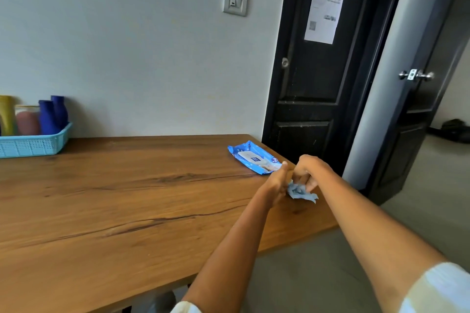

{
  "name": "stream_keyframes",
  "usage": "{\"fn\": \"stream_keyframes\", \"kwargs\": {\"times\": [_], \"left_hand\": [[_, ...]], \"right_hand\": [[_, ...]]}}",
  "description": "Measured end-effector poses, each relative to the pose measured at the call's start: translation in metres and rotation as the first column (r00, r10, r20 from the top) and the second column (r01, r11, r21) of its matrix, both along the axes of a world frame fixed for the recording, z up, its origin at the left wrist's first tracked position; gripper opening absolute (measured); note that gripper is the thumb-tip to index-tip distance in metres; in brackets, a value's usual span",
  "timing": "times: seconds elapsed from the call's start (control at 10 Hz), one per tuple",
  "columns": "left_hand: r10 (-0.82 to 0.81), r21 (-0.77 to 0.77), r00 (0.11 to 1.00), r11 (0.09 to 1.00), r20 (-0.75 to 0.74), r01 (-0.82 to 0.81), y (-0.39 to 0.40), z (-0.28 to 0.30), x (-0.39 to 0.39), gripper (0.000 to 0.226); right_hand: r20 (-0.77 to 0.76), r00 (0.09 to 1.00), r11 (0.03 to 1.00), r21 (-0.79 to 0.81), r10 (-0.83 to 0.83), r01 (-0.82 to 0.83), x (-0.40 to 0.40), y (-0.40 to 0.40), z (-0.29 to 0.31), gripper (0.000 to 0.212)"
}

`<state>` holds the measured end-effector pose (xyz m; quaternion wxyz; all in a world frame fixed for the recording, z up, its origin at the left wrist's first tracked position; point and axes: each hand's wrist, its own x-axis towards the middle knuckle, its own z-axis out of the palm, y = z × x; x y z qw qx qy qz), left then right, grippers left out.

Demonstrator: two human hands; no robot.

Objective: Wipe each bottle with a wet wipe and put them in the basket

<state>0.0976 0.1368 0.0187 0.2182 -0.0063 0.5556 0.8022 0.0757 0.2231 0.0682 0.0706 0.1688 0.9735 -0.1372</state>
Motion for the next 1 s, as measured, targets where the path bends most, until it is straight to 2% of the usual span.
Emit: {"fn": "stream_keyframes", "kwargs": {"times": [0.1, 0.2, 0.3, 0.4, 0.5, 0.6, 0.7, 0.8, 0.9, 1.0], "left_hand": [[0.044, -0.010, 0.999, 0.999, -0.027, -0.045, -0.004, -0.003, -0.003, 0.058], [0.026, -0.085, 0.998, 0.996, -0.054, -0.030, -0.010, -0.005, -0.007, 0.063], [-0.005, -0.165, 0.995, 0.986, -0.103, -0.012, -0.010, -0.007, -0.006, 0.064], [-0.009, -0.262, 0.983, 0.964, -0.183, -0.040, -0.011, -0.009, -0.006, 0.060], [-0.029, -0.315, 0.974, 0.948, -0.224, -0.045, -0.013, -0.011, -0.009, 0.060], [-0.043, -0.358, 0.963, 0.932, -0.267, -0.058, -0.013, -0.010, -0.008, 0.061], [-0.038, -0.404, 0.945, 0.909, -0.324, -0.102, -0.016, -0.008, -0.012, 0.058], [0.027, -0.423, 0.935, 0.887, -0.352, -0.185, -0.025, -0.001, -0.010, 0.056], [0.174, -0.373, 0.893, 0.863, -0.414, -0.341, -0.052, 0.004, -0.014, 0.049], [0.364, -0.346, 0.805, 0.763, -0.468, -0.546, -0.088, 0.011, -0.015, 0.042]], "right_hand": [[0.060, 0.998, 0.996, -0.089, -0.003, 0.009, -0.001, -0.004, 0.013, 0.023], [0.088, 0.996, 0.997, -0.076, -0.004, 0.010, -0.002, -0.007, 0.019, 0.024], [0.156, 0.988, 0.999, 0.052, -0.004, -0.004, -0.002, -0.009, 0.018, 0.028], [0.159, 0.987, 0.978, 0.209, -0.004, -0.030, 0.001, -0.009, 0.016, 0.031], [0.187, 0.982, 0.959, 0.281, -0.031, -0.023, 0.003, -0.005, 0.014, 0.028], [0.078, 0.996, 0.975, 0.221, -0.031, 0.013, -0.001, 0.000, 0.019, 0.011], [-0.117, 0.993, 0.996, 0.084, 0.004, 0.006, -0.005, -0.001, 0.026, 0.015], [-0.166, 0.985, 0.989, -0.133, 0.047, -0.069, -0.009, -0.015, 0.028, 0.011], [-0.244, 0.964, 0.938, -0.296, 0.106, -0.179, -0.017, -0.045, 0.020, 0.011], [-0.316, 0.934, 0.844, -0.444, 0.166, -0.301, -0.024, -0.085, 0.005, 0.016]]}}
